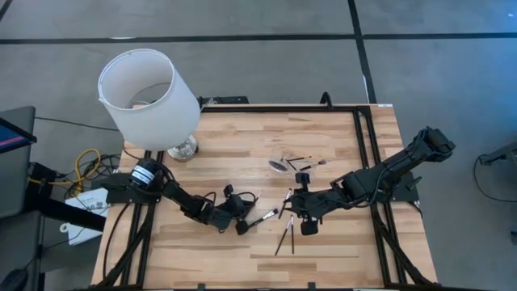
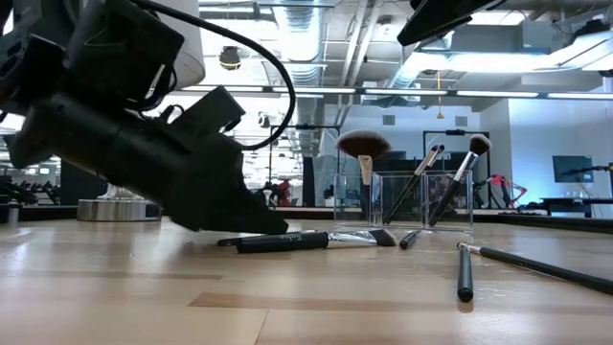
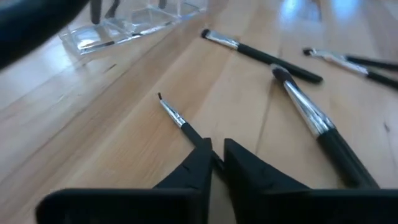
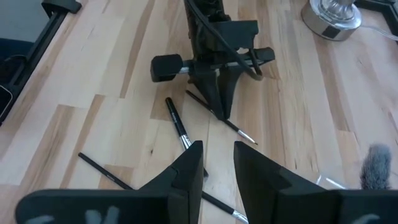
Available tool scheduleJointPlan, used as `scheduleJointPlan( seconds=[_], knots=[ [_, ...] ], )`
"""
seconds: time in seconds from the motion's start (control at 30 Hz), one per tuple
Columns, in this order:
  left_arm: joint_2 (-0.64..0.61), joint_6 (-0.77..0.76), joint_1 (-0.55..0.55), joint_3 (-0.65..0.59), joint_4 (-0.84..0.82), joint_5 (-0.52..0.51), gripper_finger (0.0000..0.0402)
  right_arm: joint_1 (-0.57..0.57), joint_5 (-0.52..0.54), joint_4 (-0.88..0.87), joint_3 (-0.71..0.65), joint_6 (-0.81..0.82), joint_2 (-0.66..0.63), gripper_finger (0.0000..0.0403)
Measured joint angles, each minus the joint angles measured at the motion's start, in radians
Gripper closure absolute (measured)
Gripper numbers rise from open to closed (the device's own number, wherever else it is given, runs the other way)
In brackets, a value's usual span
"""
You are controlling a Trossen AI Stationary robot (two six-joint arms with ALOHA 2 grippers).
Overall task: Put items in baskets/containers
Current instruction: Put the black liner brush into the transparent organizer
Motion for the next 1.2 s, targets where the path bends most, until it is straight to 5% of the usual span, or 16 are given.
scheduleJointPlan(
  seconds=[0.27,0.47,0.9,1.03,1.2],
  knots=[
    [-0.129,0.02,-0.002,-0.033,-0.121,0.028,0.0298,0.0,0.0,0.0,0.0,0.0,0.0,0.0321],
    [-0.126,-0.005,-0.007,-0.035,-0.132,0.03,0.0289,0.0,0.0,0.002,0.0,0.0,0.0,0.0321],
    [0.0,-0.285,-0.064,-0.052,-0.056,-0.12,0.0334,0.0,0.0,0.002,0.0,0.0,0.0,0.0321],
    [0.02,-0.284,-0.071,-0.054,-0.045,-0.148,0.0385,0.0,0.001,0.047,0.001,0.022,0.01,0.0321],
    [0.022,-0.273,-0.071,-0.056,-0.03,-0.152,0.0382,-0.017,0.0,0.177,0.003,0.08,0.097,0.0321]
  ],
)
